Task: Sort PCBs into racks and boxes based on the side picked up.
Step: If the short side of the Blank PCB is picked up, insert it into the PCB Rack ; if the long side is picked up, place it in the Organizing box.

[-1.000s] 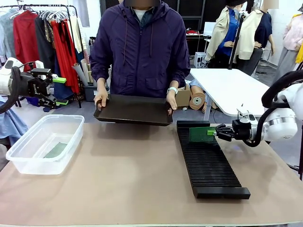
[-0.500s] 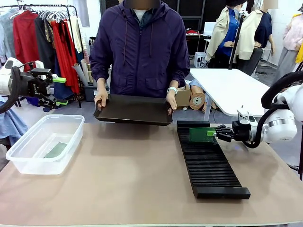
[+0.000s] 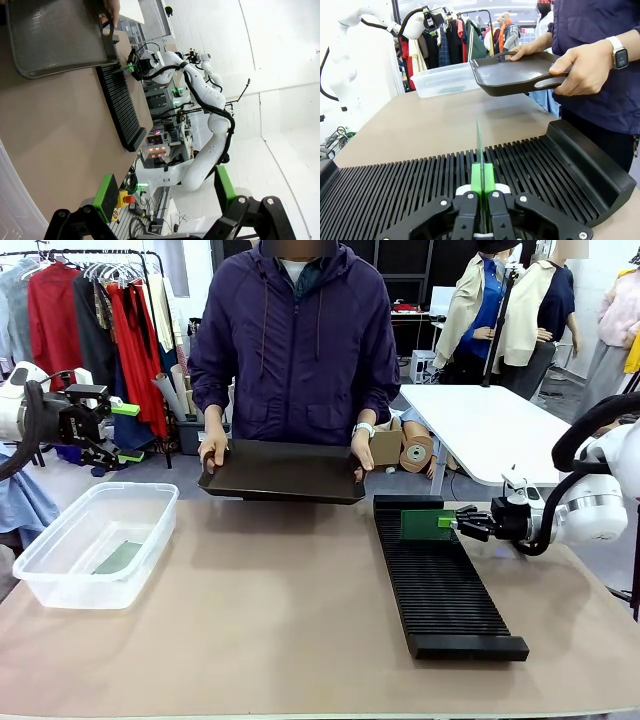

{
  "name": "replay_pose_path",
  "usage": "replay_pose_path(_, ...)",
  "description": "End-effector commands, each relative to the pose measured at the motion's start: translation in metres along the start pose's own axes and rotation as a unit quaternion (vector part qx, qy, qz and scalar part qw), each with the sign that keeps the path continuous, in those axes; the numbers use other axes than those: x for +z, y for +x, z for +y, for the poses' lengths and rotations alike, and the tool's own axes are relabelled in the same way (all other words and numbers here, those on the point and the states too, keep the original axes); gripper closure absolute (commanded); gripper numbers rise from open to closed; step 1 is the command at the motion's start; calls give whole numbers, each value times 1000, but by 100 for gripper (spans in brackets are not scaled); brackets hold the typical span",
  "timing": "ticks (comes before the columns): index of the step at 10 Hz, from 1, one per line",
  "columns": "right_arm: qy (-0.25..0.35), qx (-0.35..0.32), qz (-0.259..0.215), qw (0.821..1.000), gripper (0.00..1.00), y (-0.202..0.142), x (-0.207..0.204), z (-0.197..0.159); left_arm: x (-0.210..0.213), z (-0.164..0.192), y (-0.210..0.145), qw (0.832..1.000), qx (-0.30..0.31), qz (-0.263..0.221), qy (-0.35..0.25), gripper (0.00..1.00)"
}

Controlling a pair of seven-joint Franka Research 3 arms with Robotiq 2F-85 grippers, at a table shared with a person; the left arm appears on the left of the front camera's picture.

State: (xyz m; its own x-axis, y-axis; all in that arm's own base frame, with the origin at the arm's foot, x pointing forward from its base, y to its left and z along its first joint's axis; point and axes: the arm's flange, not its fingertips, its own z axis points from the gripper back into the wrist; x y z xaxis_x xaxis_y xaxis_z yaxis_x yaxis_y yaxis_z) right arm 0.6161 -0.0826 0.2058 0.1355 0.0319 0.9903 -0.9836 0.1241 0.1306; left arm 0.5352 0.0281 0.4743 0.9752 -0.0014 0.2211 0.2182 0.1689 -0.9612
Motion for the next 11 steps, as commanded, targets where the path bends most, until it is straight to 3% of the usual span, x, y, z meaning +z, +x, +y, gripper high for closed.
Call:
replay_pose_path(1,-22,-8,17,1000,100,-10,4,-3,1,-1,0,1000,1,0,4,0)
replay_pose_path(3,-23,-11,20,999,100,-12,4,-4,1,-1,0,1000,1,0,4,0)
replay_pose_path(4,-22,-12,20,999,94,-12,4,-4,1,-1,0,1000,1,0,4,0)
replay_pose_path(5,-23,-9,18,1000,84,-10,3,-4,1,-1,0,1000,1,0,4,0)
replay_pose_path(9,-22,10,0,1000,7,4,4,-3,1,-1,0,1000,1,0,4,0)
replay_pose_path(10,-23,12,-1,1000,0,5,5,-3,1,-1,0,1000,1,0,4,0)
replay_pose_path(11,-23,12,0,1000,0,6,5,-4,1,-1,0,1000,1,0,4,0)
